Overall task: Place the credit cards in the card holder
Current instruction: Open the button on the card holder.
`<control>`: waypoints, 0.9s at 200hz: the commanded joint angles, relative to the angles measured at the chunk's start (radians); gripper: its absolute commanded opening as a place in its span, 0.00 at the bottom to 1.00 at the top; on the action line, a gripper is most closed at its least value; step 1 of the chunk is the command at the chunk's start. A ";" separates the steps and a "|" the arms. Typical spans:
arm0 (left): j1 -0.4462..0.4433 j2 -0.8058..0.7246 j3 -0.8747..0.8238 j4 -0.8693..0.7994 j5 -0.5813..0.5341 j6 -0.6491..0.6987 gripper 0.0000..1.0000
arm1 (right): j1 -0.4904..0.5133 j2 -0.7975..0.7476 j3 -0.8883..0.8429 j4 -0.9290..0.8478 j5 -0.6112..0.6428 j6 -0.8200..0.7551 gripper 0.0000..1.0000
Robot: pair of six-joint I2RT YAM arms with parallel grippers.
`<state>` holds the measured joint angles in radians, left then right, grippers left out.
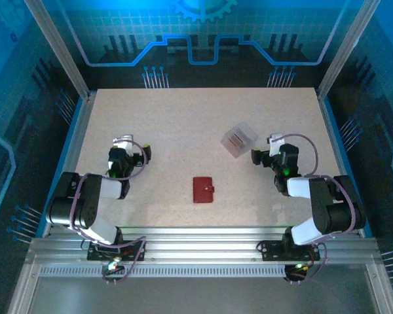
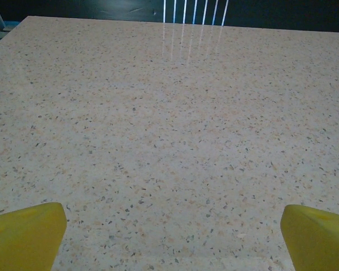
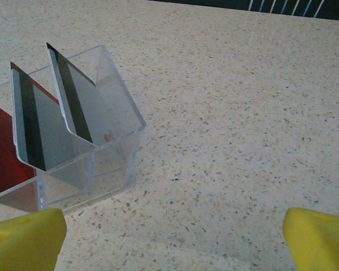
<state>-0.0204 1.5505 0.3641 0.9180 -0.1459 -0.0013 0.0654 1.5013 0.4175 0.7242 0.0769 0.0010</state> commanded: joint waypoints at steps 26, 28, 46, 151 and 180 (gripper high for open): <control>0.001 -0.227 0.111 -0.327 -0.073 -0.031 0.99 | -0.015 -0.203 0.220 -0.494 0.264 0.148 1.00; 0.000 -0.239 0.116 -0.338 -0.083 -0.039 0.99 | -0.016 -0.208 0.234 -0.520 0.264 0.165 1.00; -0.002 -0.353 0.168 -0.486 -0.102 -0.172 0.99 | -0.038 -0.230 0.348 -0.712 0.194 0.314 1.00; -0.294 -0.455 0.486 -1.226 0.093 -0.480 0.99 | -0.015 -0.292 0.515 -1.146 0.047 0.593 1.00; -0.412 -0.365 0.496 -1.241 0.258 -0.588 0.94 | 0.242 -0.258 0.608 -1.332 0.164 0.552 1.00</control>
<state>-0.3630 1.1168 0.8288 -0.2417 -0.0528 -0.4774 0.1448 1.2301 0.9573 -0.4198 0.1181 0.5983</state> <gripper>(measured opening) 0.978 0.998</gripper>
